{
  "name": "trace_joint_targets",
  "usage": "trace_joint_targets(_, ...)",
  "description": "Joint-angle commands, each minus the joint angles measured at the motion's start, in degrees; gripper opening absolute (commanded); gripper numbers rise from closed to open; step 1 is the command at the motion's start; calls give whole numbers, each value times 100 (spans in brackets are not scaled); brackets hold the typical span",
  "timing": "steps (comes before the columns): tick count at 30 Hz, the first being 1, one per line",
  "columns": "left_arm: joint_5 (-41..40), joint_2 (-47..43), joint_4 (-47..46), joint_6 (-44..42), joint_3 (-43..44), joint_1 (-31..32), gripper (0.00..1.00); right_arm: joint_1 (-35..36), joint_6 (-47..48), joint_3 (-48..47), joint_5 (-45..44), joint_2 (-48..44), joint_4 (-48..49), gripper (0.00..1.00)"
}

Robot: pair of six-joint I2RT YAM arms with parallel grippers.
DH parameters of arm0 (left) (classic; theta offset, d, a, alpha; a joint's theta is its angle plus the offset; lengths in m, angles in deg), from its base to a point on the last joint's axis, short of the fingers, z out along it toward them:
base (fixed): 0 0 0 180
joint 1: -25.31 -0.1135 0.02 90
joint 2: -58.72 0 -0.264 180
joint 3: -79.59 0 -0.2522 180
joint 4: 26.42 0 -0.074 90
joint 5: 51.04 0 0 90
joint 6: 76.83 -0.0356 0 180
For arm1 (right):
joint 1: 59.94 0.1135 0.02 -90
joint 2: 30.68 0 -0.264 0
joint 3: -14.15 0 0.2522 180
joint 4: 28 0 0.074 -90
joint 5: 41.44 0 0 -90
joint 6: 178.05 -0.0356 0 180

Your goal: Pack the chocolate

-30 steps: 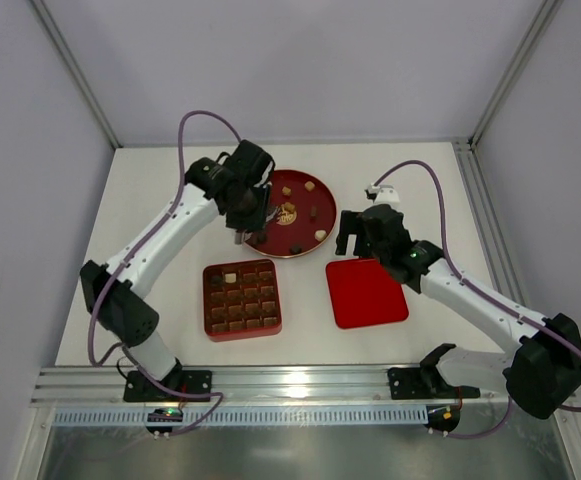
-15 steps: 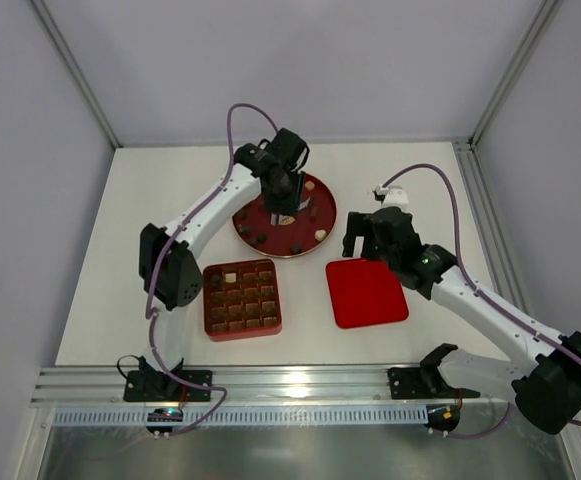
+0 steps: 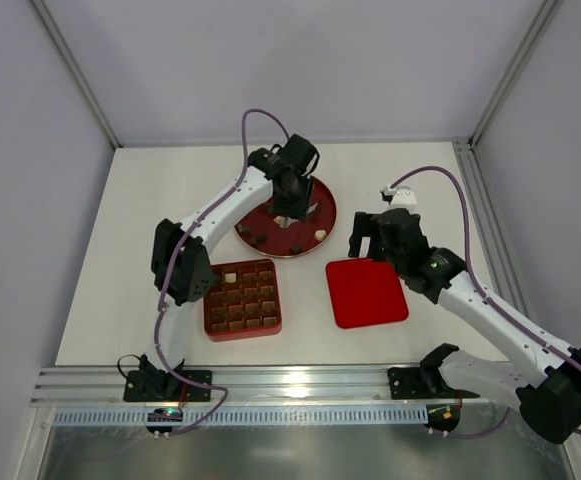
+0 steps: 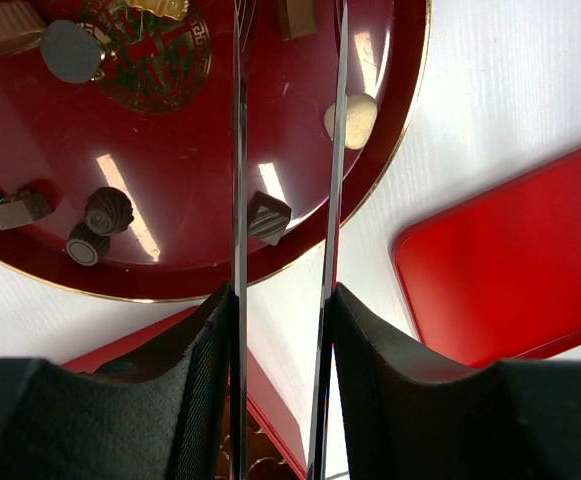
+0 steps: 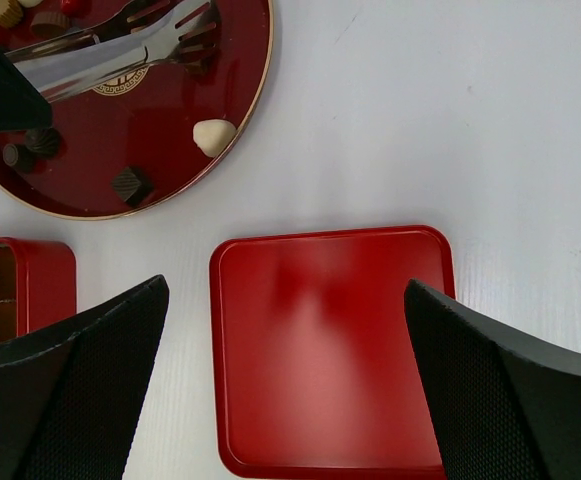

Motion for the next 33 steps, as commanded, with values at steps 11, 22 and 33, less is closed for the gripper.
trace_joint_targets(11, -250, 169, -59, -14, 238, 142, 33, -40, 61, 28, -117, -176, 47, 100)
trace_joint_targets(22, -540, -278, 152, -120, 299, 142, 24, -49, 61, 2, -65, -132, 135, 100)
trace_joint_targets(33, -409, -1289, 372, -50, -182, 142, 25, -58, 78, -16, -82, 122, 311, 100)
